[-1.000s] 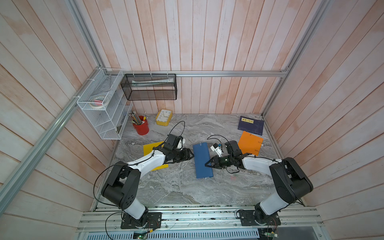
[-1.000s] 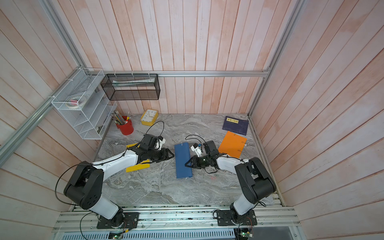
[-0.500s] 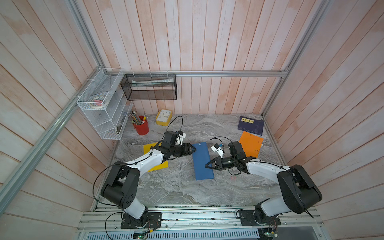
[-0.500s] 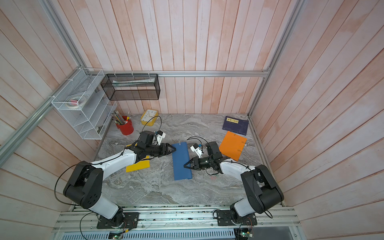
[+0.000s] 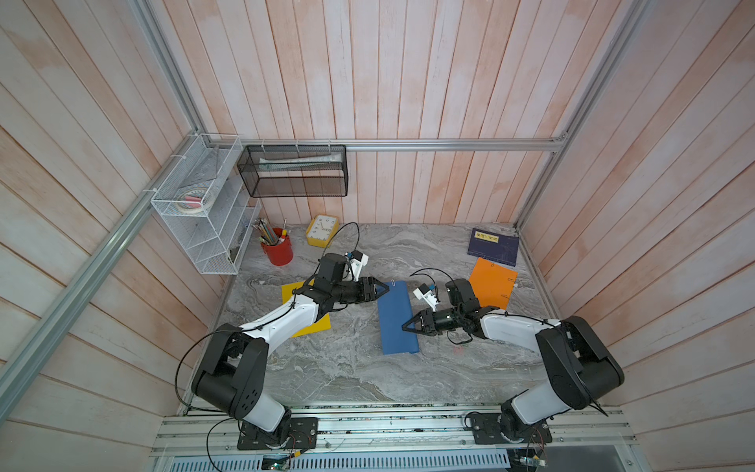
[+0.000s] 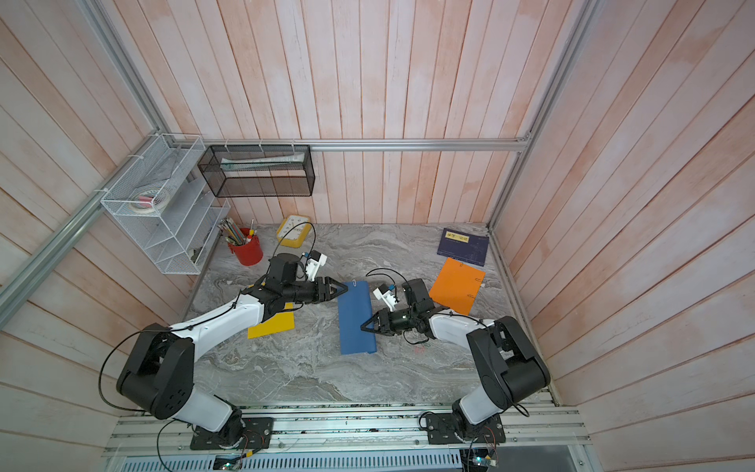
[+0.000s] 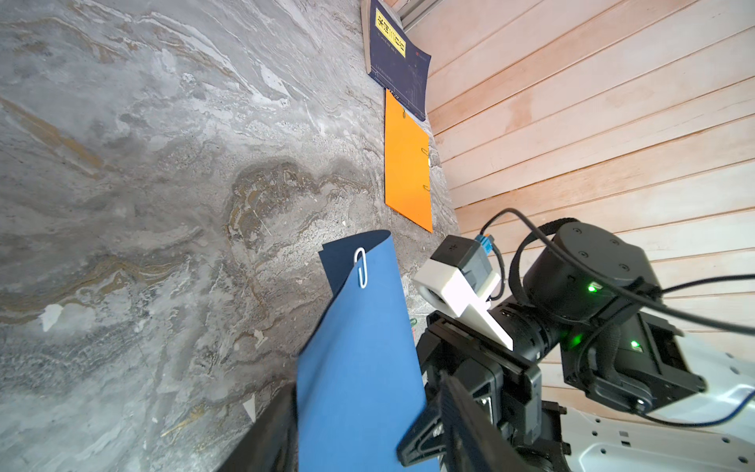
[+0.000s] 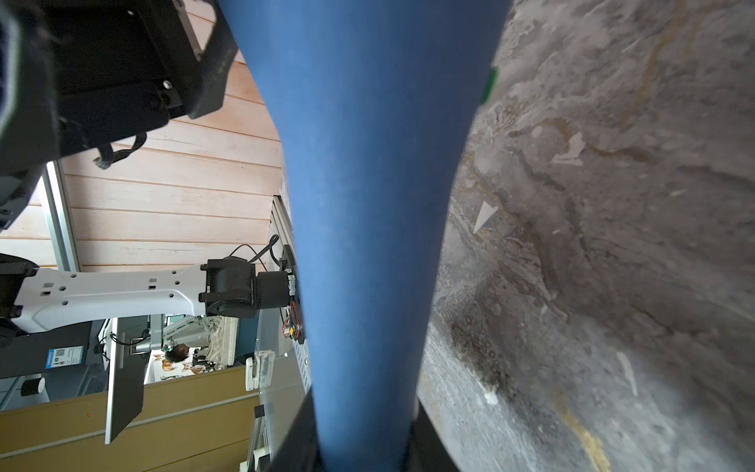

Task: Unclip the paperclips from the documents
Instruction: Pick up the document from the center of the board.

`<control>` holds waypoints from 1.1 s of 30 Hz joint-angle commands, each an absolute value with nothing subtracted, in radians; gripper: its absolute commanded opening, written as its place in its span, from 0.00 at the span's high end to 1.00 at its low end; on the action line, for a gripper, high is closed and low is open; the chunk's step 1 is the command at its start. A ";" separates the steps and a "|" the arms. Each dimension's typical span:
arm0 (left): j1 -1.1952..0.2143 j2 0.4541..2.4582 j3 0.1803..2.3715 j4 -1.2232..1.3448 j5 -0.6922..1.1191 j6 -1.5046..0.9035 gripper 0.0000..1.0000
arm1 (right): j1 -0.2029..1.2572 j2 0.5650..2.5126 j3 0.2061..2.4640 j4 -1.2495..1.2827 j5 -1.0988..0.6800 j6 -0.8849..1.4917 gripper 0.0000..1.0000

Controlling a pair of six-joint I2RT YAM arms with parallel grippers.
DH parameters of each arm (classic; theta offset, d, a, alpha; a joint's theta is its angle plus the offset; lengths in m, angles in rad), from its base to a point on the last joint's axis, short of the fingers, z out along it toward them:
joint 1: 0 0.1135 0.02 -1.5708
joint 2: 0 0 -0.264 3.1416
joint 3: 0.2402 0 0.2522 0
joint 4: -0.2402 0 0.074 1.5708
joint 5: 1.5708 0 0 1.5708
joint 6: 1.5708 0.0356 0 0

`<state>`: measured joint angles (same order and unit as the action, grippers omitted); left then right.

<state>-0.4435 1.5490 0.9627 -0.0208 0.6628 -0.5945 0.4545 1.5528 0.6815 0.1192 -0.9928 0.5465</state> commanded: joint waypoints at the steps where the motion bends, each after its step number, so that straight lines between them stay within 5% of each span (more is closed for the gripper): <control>1: -0.441 1.545 0.951 -0.014 0.689 -0.574 0.42 | 0.459 1.558 0.715 0.108 -1.003 0.526 0.73; 33: -0.441 1.553 0.932 0.049 0.773 -0.572 0.78 | 0.517 1.569 0.754 0.051 -1.028 0.476 0.74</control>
